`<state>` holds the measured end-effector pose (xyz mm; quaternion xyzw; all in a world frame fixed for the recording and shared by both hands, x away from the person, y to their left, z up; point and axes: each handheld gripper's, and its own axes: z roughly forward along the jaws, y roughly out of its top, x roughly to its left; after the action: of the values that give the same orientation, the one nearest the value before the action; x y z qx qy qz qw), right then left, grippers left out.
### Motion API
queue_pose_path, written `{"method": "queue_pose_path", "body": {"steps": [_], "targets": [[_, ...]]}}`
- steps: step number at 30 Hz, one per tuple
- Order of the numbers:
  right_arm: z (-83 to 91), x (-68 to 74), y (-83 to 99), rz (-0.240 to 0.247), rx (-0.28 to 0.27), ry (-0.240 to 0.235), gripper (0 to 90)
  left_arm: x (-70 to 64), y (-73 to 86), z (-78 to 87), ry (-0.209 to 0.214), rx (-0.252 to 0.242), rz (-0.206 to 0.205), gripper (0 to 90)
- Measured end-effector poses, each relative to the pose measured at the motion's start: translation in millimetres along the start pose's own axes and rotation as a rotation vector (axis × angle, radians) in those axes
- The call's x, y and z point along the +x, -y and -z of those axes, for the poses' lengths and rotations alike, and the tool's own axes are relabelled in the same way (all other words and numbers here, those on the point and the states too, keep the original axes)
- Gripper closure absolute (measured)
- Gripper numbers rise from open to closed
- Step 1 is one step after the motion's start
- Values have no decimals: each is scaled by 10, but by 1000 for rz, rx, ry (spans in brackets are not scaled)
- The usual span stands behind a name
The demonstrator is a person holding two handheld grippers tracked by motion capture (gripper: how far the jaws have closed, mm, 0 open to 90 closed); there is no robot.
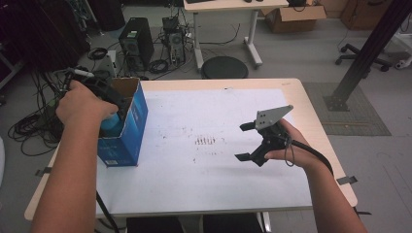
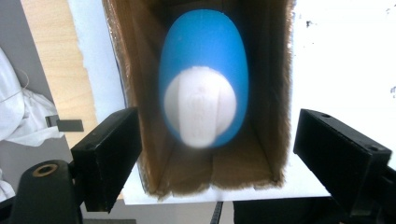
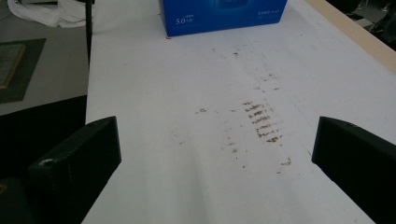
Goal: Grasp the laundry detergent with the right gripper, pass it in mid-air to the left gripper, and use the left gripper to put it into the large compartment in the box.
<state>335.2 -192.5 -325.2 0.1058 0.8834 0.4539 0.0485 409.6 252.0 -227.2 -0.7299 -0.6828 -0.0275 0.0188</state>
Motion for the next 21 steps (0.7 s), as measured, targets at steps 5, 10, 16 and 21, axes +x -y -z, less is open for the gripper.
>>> {"method": "queue_pose_path", "body": {"steps": [5,10,16,21], "targets": [[32,22,-36,10,0,0,14,-38,50,118,-22,-8,-9,115],[75,39,-87,21,0,2,14,-120,97,248,-33,-18,-31,74],[140,52,-155,33,0,9,14,-302,130,415,-33,-28,-102,9],[185,60,-194,40,6,14,14,-497,131,557,-25,-58,-190,2]]}}
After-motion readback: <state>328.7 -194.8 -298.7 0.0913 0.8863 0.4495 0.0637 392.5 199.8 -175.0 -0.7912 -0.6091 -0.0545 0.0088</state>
